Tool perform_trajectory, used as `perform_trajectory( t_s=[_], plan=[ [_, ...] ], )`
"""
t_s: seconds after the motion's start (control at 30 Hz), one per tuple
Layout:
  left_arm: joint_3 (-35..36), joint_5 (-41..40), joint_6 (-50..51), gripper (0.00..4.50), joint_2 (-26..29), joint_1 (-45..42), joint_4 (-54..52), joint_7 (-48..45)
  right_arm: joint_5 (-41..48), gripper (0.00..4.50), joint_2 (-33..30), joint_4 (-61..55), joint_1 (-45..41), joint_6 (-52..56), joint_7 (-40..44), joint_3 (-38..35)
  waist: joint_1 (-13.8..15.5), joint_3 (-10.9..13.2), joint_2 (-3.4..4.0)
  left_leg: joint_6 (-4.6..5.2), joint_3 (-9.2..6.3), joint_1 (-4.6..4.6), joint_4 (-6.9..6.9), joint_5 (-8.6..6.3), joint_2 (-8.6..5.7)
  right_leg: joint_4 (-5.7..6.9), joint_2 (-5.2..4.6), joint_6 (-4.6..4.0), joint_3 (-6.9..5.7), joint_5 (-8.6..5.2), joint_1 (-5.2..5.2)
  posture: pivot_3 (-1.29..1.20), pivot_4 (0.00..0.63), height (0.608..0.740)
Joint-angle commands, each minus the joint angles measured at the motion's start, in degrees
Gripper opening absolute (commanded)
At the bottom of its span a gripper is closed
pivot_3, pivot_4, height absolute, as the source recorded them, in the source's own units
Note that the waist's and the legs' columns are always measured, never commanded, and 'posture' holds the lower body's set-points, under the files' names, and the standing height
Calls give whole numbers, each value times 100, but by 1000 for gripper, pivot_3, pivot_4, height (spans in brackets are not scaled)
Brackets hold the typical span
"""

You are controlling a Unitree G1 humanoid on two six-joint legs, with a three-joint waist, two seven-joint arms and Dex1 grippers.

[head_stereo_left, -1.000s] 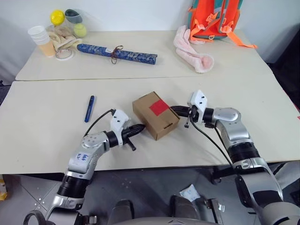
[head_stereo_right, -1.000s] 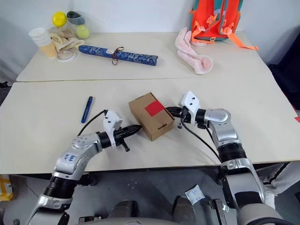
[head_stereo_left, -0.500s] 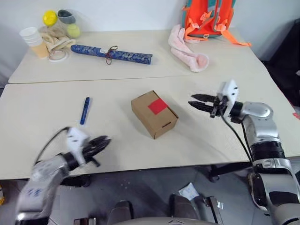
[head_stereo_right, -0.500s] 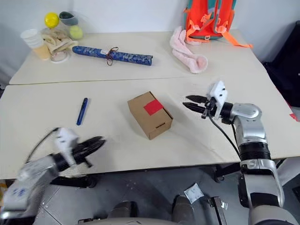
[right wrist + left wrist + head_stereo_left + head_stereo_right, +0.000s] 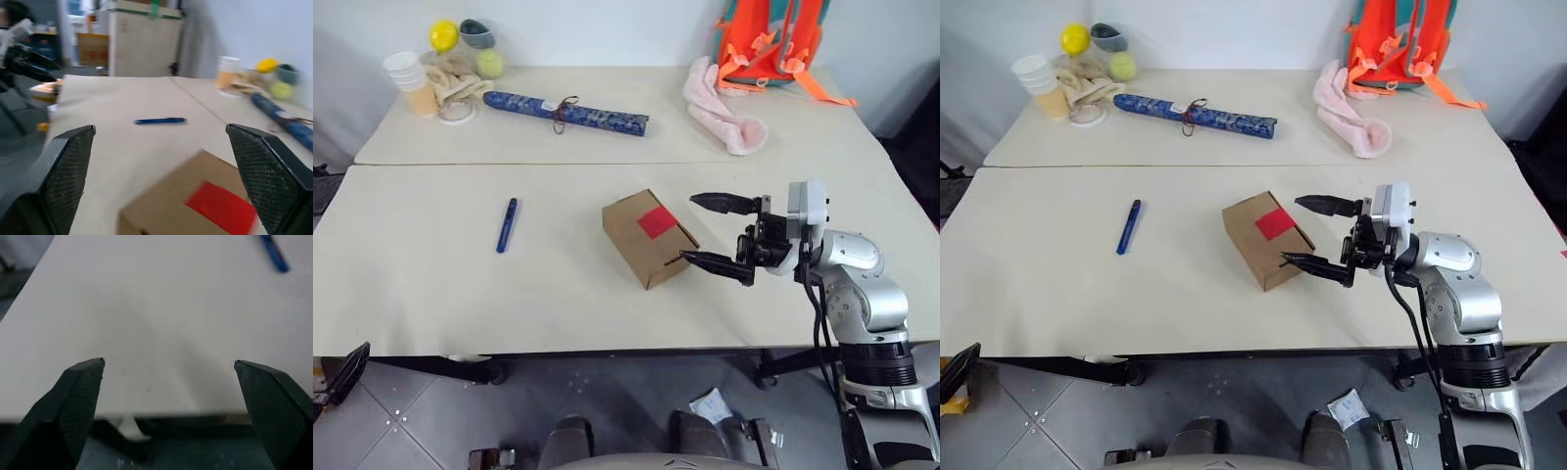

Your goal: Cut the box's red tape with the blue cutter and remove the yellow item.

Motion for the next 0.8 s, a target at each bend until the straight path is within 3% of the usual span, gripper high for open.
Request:
perform_trajectory(
  t_s=[0.03, 0.1, 0.23, 0.43, 0.8],
  plan=[
    [-47, -473, 269, 4488, 74, -100, -576, 146, -22, 4500, -158, -96, -103, -229, 169, -66, 45, -3, -4, 1, 0, 0, 7, -3, 1, 1, 0, 0, 1, 0, 1, 0, 150, 740],
    [-542, -433, 538, 4488, 101, -414, -1060, 538, -67, 4500, -229, 6, -191, -263, 217, -92, 67, -3, -4, 2, 1, -1, 14, -7, 2, 4, 0, 0, 2, 0, 2, 0, 150, 740],
    [-1753, -220, 1703, 4488, 93, -1762, -1733, 2197, -125, 4500, -323, 157, -310, -316, 288, -82, 115, -7, -8, 1, -2, 1, 25, -6, 2, 22, 1, -1, 4, 0, 4, 0, 150, 740],
    [-2820, -48, 3109, 4488, -422, -3905, -1055, 3899, -119, 4500, -291, 176, -356, -273, 371, 4, 1, -15, -20, 0, 2, 7, 19, -7, 2, 26, 1, 0, 2, 2, -1, 0, 150, 740],
    [-3874, 1119, 2737, 4488, -635, -5450, 1133, 4130, -11, 4500, -176, 88, -395, -128, 131, 8, -43, -15, -20, -1, 2, 7, 19, -6, 2, 20, 2, 0, -3, 2, 0, 0, 150, 740]
  ],
)
